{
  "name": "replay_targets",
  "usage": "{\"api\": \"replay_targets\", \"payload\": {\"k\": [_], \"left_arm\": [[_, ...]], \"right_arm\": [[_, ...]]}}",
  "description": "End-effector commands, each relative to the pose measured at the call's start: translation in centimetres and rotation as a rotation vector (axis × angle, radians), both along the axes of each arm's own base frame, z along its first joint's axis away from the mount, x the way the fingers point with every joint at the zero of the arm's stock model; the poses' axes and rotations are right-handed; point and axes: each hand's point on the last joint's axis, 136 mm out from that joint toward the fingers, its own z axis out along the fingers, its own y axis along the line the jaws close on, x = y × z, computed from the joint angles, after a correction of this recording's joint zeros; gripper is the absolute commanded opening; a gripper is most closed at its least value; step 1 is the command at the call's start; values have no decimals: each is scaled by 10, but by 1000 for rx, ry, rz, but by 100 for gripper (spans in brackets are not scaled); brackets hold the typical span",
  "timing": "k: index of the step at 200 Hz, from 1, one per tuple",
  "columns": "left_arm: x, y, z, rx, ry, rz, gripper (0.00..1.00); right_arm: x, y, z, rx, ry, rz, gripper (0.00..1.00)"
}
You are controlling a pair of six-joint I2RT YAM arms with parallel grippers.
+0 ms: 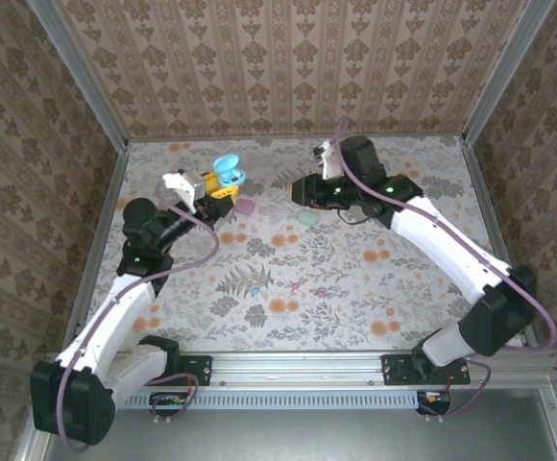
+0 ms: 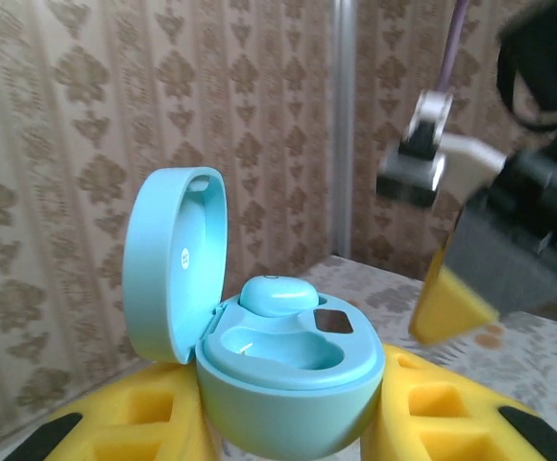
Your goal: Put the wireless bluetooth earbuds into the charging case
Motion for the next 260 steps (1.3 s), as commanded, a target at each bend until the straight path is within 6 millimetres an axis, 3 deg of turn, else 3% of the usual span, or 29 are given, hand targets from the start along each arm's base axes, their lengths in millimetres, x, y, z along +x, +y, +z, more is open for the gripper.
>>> {"api": "replay_targets", "payload": {"k": [1, 43, 88, 133, 173, 260], "left_arm": [[-3, 18, 8, 8, -34, 90, 31], [-16, 32, 25, 7, -65, 141, 31], [-23, 40, 37, 14, -91, 181, 31], [-23, 41, 43, 16, -110, 191, 32], [-24, 42, 45, 15, -117, 195, 32], [-25, 42, 47, 13, -124, 191, 32]], "right_arm": [[-21, 19, -74, -134, 176, 122, 33], [-52, 70, -150, -275, 300, 356, 38], [-72, 94, -189, -411, 261, 500, 42], [-93, 102, -212, -491, 270, 629, 44], [-96, 98, -229, -611, 247, 666, 47], [-106, 104, -243, -733, 199, 786, 50]]}}
